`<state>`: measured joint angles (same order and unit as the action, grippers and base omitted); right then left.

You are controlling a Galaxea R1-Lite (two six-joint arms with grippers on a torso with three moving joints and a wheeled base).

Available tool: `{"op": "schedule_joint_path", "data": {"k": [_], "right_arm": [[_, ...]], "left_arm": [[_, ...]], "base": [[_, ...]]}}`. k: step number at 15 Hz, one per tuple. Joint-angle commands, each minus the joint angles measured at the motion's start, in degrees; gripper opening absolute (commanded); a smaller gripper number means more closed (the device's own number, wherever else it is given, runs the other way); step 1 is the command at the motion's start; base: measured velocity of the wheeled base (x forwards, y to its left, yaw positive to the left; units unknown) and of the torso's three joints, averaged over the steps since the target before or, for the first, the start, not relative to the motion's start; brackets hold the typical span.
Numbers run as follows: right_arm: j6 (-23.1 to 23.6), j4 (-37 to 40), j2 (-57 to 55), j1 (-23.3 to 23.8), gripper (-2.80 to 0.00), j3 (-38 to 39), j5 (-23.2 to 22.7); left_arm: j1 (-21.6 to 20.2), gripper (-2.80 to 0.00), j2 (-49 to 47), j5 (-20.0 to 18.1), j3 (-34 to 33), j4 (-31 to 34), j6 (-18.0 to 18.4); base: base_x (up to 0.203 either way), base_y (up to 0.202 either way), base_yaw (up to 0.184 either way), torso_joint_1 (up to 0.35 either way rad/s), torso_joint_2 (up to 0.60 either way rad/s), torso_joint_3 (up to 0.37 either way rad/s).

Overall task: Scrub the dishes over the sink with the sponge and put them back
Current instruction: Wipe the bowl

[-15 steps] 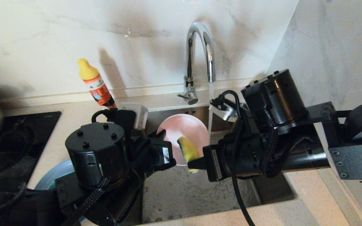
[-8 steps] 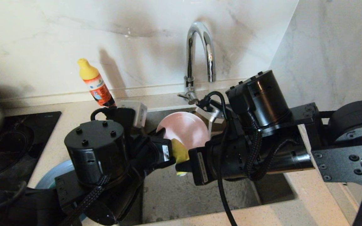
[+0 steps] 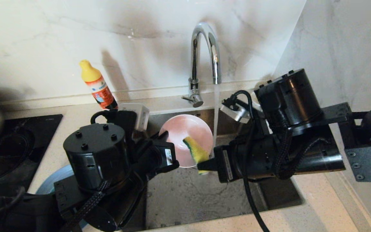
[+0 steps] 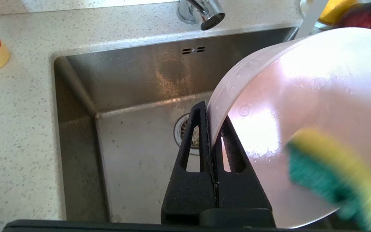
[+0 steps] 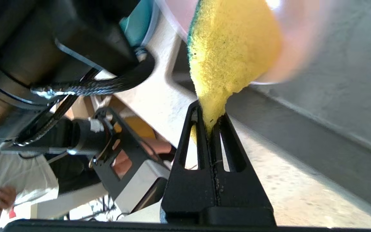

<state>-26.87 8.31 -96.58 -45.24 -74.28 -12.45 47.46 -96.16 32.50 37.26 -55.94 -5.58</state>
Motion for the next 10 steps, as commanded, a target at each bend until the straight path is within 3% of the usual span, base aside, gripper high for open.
{"op": "schedule_joint_path", "data": {"k": [1,7,10], "right_arm": [[-0.03,0.04,2.37,1.55,-2.80,0.02,-0.12],[0.32,-0.23,1.41,1.70,-2.80,-6.21,-0.25],[0.33,-0.23,-2.18,-0.73,-2.80,-9.57,-0.29]], "left_arm": [[0.00,-2.80,0.27,0.20,-0.35,-0.31,-0.05],[0.00,-2.80,0.09,0.20,-0.26,-0.13,0.13],[0.00,-2.80,0.27,0.20,-0.20,-0.13,0.13]], "base": [[0.000,0.000,0.000,0.000,0.00,0.000],[0.000,0.000,0.000,0.000,0.00,0.000],[0.000,0.000,0.000,0.000,0.00,0.000]]}}
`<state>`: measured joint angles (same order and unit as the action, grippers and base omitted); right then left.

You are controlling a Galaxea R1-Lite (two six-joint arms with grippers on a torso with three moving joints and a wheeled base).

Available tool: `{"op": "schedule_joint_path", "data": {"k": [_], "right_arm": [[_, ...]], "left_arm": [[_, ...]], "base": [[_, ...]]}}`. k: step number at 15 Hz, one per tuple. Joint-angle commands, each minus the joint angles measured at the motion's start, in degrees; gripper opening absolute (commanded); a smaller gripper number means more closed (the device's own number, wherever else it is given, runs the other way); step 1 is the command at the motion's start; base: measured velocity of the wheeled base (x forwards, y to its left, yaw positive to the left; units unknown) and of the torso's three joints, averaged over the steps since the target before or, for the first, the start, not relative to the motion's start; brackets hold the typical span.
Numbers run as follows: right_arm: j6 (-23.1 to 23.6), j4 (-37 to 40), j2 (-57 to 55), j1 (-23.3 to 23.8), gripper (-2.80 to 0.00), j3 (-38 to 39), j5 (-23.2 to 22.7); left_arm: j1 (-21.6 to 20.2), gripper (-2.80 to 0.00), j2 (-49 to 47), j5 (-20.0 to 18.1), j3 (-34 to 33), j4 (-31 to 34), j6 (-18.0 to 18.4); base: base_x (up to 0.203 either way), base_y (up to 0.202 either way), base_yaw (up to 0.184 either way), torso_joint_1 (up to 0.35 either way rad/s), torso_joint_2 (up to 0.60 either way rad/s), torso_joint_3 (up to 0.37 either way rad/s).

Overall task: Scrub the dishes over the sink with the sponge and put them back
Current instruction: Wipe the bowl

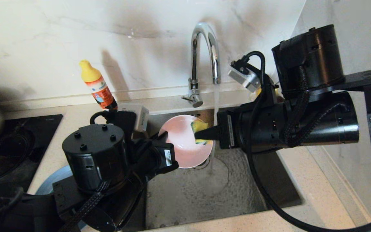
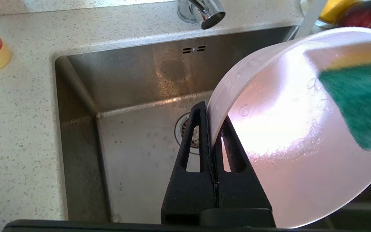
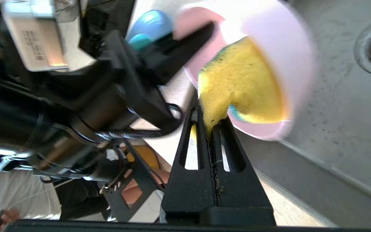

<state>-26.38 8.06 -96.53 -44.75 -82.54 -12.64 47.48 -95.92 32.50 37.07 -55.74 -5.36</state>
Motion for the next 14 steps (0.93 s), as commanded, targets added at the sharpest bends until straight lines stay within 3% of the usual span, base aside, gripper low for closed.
{"op": "schedule_joint_path", "data": {"k": [1,5,9,14], "right_arm": [[-0.16,0.02,-3.00,-1.62,-2.80,-1.60,-0.17],[-0.42,0.19,-4.55,-3.55,-2.80,-0.22,-0.10],[-0.40,0.01,-3.13,-4.38,-2.80,6.25,-0.04],[-0.61,0.04,0.83,-1.95,-2.80,8.59,0.02]], "left_arm": [[-0.02,-2.80,0.03,0.20,0.01,-0.34,0.00],[-0.02,-2.80,0.07,0.02,0.15,-0.43,-0.04],[-0.02,-2.80,-0.15,-0.07,0.09,-0.43,-0.17],[-0.10,-2.80,-0.32,-0.09,-0.06,-0.43,-0.17]], "base": [[0.000,0.000,0.000,0.000,0.00,0.000],[0.000,0.000,0.000,0.000,0.00,0.000],[0.000,0.000,0.000,0.000,0.00,0.000],[0.000,0.000,0.000,0.000,0.00,0.000]]}}
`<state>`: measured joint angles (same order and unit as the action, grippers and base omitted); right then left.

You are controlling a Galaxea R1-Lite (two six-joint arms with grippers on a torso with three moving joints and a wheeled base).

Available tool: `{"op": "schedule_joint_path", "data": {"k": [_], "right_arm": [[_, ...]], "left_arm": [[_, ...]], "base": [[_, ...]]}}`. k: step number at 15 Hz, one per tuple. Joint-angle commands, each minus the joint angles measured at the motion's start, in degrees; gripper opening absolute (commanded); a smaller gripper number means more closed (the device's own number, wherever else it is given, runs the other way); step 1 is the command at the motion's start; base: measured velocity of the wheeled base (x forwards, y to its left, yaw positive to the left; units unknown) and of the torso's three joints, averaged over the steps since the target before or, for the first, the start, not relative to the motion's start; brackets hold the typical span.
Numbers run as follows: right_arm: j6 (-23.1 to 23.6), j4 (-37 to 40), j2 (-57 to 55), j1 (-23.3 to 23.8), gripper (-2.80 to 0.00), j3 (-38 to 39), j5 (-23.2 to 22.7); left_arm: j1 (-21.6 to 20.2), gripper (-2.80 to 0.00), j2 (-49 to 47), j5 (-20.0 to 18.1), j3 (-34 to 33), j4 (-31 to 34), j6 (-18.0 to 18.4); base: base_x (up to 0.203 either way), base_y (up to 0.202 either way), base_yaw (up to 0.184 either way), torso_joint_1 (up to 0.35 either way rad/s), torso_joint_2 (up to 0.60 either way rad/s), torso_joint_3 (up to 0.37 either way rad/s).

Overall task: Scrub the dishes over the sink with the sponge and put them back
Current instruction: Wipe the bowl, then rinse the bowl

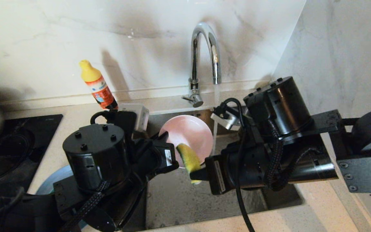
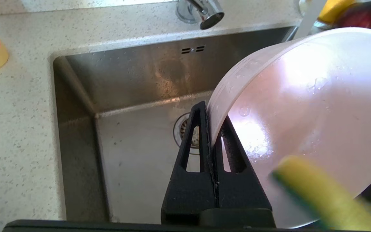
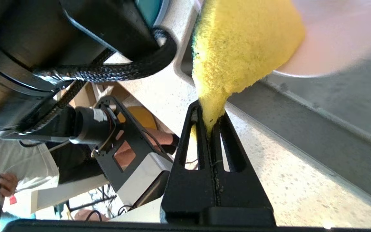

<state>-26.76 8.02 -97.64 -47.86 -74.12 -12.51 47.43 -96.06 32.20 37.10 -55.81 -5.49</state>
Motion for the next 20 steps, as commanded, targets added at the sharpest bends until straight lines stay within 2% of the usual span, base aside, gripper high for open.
{"op": "schedule_joint_path", "data": {"k": [1,6,15,17,19,20], "right_arm": [[-0.33,0.10,2.72,2.11,-2.80,0.15,-0.12],[-2.70,0.11,5.22,6.26,-2.80,-0.40,-0.15],[-3.39,0.67,11.36,12.95,-2.80,1.12,-0.32],[-3.42,0.83,14.11,13.81,-2.80,2.66,-0.27],[-3.47,0.92,17.31,14.21,-2.80,5.43,-0.16],[-3.44,0.98,19.20,14.31,-2.80,7.41,-0.01]], "left_arm": [[0.00,-2.80,-0.18,0.24,0.05,-0.35,-0.05],[-0.06,-2.80,-0.35,0.15,0.26,-0.27,-0.09],[-0.24,-2.80,-0.80,-0.39,0.79,0.80,-0.15],[-0.64,-2.80,-1.27,-3.27,1.79,4.76,-2.64],[-1.37,-2.80,-1.16,-7.03,4.84,14.50,-7.65],[-1.83,-2.80,-1.16,-8.80,7.51,21.68,-10.09]], "base": [[0.000,0.000,0.000,0.000,0.00,0.000],[0.000,0.000,0.000,0.000,0.00,0.000],[0.000,0.000,0.000,0.000,0.00,0.000],[0.000,0.000,0.000,0.000,0.00,0.000],[0.000,0.000,0.000,0.000,0.00,0.000],[0.000,0.000,0.000,0.000,0.00,0.000]]}}
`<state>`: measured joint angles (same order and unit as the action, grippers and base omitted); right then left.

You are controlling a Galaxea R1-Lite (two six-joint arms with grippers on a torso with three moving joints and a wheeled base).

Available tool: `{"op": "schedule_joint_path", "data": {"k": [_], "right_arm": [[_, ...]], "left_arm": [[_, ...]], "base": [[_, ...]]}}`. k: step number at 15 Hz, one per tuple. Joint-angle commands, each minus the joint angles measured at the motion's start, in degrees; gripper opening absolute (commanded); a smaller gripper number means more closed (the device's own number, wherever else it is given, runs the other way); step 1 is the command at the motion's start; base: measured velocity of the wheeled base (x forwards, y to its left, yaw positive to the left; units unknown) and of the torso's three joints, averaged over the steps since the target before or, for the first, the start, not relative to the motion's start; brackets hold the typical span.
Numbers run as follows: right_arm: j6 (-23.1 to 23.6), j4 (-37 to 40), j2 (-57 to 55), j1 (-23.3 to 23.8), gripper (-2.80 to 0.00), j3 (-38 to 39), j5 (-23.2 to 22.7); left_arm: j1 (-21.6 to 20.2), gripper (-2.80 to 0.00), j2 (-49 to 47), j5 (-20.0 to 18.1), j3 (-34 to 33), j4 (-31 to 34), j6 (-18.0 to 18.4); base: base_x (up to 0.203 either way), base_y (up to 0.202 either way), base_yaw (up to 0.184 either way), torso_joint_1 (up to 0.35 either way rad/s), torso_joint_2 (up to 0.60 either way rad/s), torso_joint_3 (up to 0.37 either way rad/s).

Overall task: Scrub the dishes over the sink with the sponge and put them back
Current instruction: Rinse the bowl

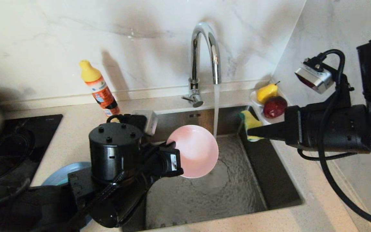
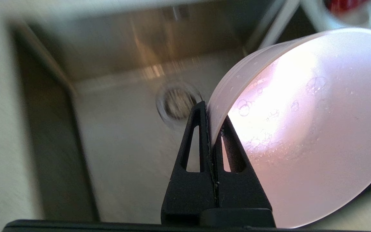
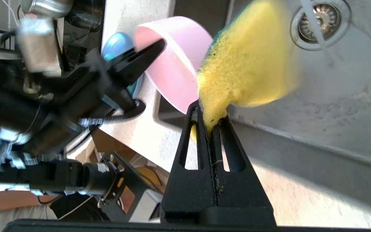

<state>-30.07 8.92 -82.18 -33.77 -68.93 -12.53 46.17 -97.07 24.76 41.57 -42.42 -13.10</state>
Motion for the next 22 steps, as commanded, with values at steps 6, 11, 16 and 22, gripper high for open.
{"op": "schedule_joint_path", "data": {"k": [6,11,16,22], "right_arm": [[0.06,3.11,11.91,3.48,-2.80,7.10,-0.19],[0.02,3.15,12.57,5.73,-2.80,8.71,-0.12],[0.10,3.14,13.06,7.22,-2.80,9.39,-0.21],[0.19,2.59,13.10,7.93,-2.80,11.27,-0.30]], "left_arm": [[-4.94,-2.80,-9.56,-10.43,28.72,40.02,-20.11],[-8.35,-2.80,-21.18,-11.54,41.13,47.86,-29.23],[-8.38,-2.80,-27.62,-11.58,51.48,49.51,-29.70],[-8.38,-2.80,-31.51,-11.67,55.55,50.77,-30.85]], "base": [[0.000,0.000,0.000,0.000,0.00,0.000],[0.000,0.000,0.000,0.000,0.00,0.000],[0.000,0.000,0.000,0.000,0.00,0.000],[0.000,0.000,0.000,0.000,0.00,0.000]]}}
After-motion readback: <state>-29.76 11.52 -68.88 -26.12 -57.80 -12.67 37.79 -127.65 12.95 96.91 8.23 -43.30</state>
